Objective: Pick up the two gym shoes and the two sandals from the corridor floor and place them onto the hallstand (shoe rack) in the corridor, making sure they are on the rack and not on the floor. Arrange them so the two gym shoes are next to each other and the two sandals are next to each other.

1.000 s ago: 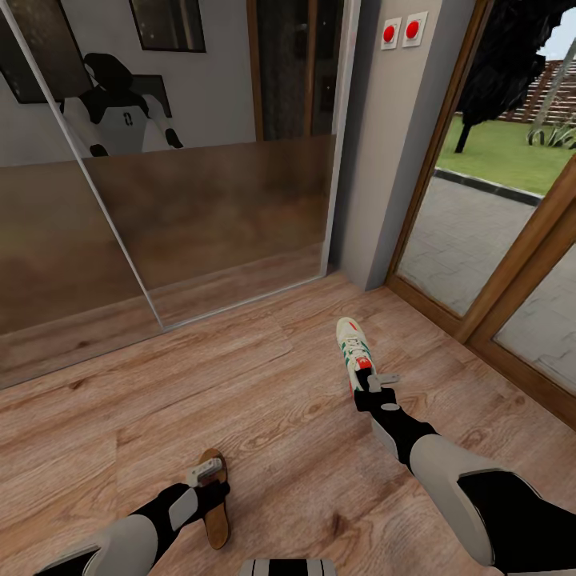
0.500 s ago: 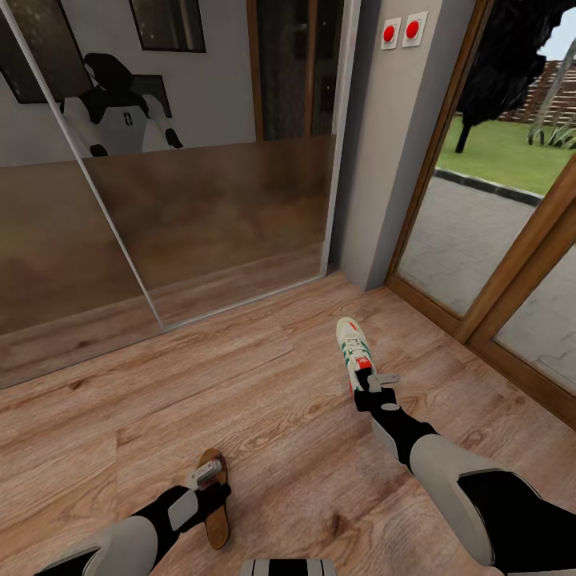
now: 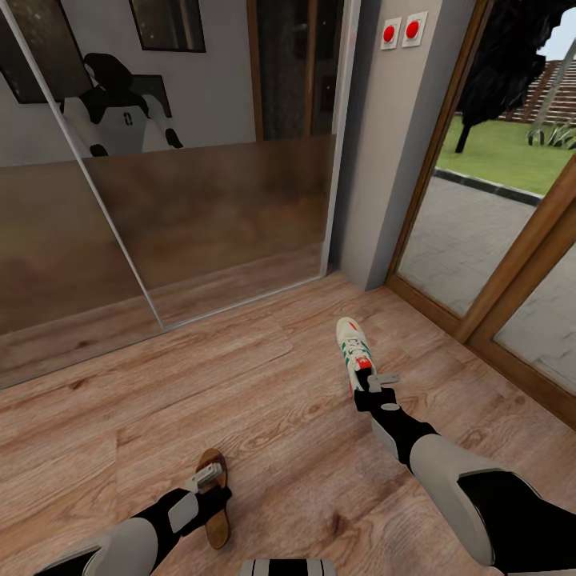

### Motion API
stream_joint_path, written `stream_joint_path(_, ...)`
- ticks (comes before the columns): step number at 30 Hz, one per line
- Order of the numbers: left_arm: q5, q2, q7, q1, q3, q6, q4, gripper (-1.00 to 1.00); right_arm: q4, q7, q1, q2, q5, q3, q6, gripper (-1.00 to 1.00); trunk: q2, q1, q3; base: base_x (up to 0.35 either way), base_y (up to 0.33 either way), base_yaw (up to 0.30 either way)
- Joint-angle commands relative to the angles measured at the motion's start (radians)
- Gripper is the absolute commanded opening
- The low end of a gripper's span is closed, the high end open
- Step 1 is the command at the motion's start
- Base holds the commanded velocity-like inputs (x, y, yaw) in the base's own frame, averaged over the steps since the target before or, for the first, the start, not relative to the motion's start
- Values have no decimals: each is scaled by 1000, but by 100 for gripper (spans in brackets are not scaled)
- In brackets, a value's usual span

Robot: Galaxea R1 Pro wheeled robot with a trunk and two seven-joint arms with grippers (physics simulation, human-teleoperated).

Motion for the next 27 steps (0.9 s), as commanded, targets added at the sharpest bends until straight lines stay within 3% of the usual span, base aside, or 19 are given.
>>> stream_joint_path(1,10,0,5,0,0,6,-2,100,1,-6,-1,0,0,7,-2,-100,0,0,-1,0,0,0)
stream_joint_path(27,11,0,0,0,-1,6,0,100,1,-6,-1,0,0,7,-2,-100,0,0,-1,-27,0,0)
